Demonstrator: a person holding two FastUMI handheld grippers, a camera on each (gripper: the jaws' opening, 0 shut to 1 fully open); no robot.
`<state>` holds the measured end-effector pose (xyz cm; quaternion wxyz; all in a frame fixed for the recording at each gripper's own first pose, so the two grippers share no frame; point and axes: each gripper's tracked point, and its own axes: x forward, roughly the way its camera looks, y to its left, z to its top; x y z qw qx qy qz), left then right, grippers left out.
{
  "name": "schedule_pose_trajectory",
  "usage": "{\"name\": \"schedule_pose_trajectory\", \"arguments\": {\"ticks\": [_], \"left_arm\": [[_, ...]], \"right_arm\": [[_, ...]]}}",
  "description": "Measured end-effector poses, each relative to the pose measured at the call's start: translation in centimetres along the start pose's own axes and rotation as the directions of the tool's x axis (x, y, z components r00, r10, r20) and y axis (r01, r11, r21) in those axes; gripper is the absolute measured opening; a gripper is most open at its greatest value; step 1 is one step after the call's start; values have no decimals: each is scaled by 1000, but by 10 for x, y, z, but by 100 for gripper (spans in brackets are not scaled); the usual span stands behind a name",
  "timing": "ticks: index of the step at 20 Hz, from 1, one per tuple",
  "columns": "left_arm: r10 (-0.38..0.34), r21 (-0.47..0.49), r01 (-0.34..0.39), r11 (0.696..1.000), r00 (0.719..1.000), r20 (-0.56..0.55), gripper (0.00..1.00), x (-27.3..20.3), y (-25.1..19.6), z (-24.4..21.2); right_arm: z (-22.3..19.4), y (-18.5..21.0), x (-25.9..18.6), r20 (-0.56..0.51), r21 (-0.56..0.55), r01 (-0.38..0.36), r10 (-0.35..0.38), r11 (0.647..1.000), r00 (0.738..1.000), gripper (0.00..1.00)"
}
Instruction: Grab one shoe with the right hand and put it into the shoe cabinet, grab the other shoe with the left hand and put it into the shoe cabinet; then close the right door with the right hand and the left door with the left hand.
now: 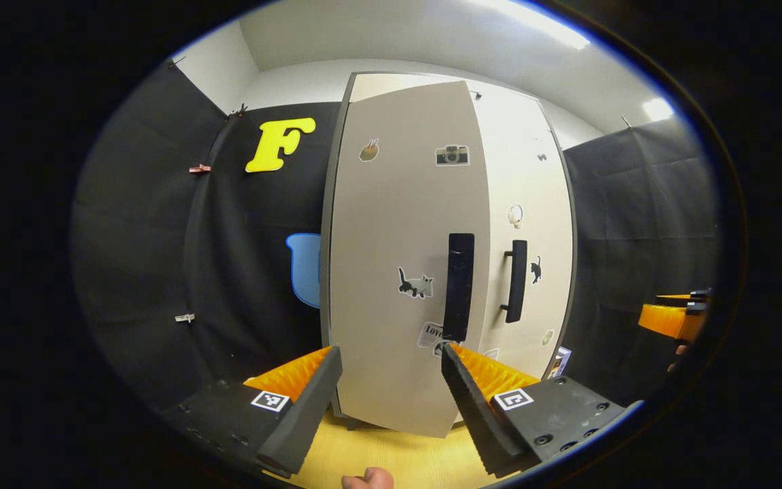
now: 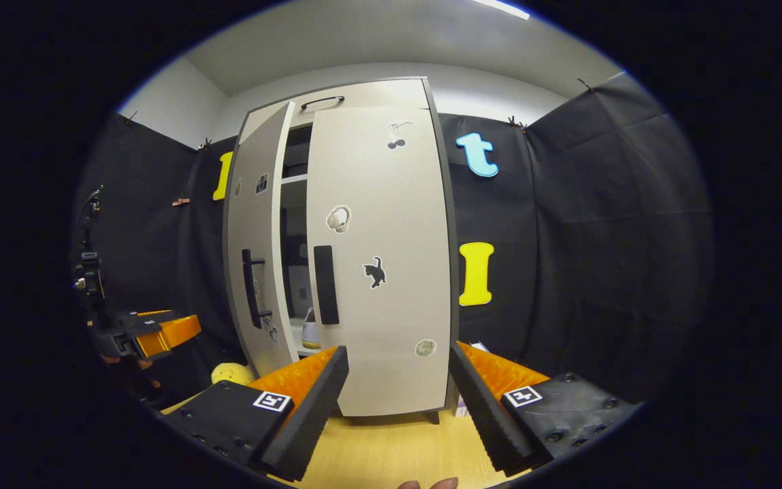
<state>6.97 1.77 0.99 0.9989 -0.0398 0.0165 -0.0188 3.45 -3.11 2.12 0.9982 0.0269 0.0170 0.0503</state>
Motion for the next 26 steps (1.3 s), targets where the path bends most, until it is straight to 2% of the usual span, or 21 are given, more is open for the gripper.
{"name": "schedule_pose_trajectory", "arguments": {"ticks": [4, 9, 26], "left_arm": [[5, 4, -6, 1000, 1000, 20, 94, -19, 2, 8], [-22, -9, 22, 1000, 1000, 16, 93, -33, -6, 10], [-28, -4, 28, 1000, 1000, 9, 94, -48, -5, 5]], "right_arm": [[3, 1, -1, 18, -18, 3, -2, 1000, 1000, 98], [4, 13, -4, 24, -1, -18, 18, 1000, 1000, 98], [-6, 26, -16, 19, -22, -30, 31, 999, 999, 98]]}}
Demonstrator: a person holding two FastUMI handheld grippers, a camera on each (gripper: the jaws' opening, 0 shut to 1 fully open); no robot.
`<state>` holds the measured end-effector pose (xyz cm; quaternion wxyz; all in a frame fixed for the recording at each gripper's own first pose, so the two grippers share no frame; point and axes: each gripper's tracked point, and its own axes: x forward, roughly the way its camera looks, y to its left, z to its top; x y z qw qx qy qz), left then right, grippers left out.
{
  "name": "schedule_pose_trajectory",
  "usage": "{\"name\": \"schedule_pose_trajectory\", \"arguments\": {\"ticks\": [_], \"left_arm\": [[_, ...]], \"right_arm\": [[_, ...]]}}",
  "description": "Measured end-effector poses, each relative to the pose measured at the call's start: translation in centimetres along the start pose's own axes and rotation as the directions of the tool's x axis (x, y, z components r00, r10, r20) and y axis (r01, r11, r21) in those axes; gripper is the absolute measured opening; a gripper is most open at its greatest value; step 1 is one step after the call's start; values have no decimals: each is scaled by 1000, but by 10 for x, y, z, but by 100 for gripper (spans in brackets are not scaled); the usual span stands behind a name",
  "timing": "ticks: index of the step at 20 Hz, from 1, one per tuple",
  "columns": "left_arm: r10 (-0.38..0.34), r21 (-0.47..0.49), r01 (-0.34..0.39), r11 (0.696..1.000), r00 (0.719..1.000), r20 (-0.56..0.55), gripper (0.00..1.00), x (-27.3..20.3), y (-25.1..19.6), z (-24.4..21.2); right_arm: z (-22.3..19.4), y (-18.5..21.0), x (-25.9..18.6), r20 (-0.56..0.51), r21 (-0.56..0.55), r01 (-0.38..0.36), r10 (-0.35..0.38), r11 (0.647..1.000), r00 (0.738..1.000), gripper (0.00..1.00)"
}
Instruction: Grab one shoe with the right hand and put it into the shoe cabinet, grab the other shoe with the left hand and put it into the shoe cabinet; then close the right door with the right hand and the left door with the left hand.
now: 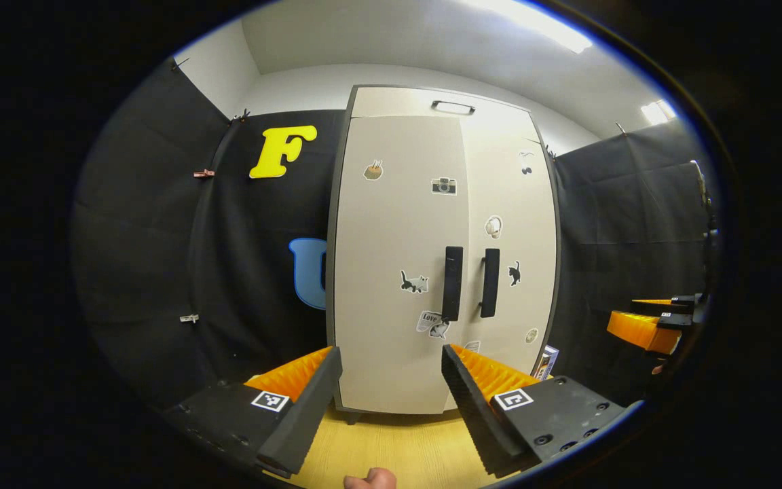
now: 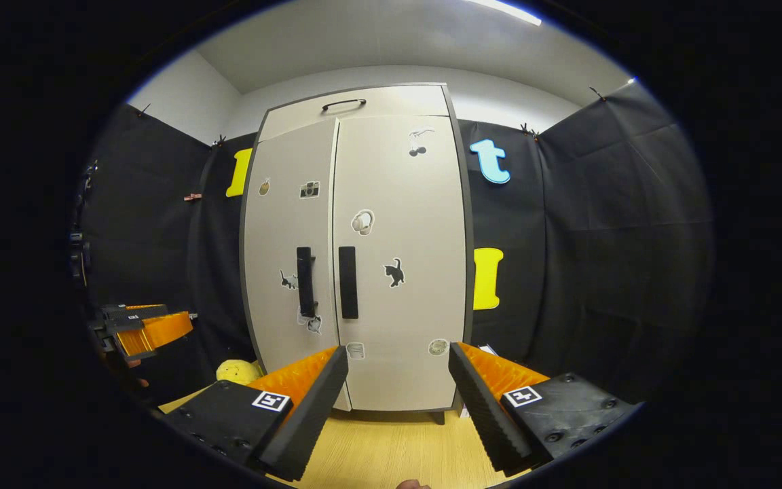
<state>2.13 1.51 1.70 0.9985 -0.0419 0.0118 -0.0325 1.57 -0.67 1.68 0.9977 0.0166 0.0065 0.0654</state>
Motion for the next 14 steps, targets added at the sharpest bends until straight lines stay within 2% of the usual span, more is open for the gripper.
{"name": "schedule_pose_trajectory", "arguments": {"ticks": [14], "left_arm": [[7, 4, -7, 1000, 1000, -6, 94, 0, -1, -4]], "right_arm": [[0, 0, -1, 8, 2, 0, 0, 1000, 1000, 98]]}}
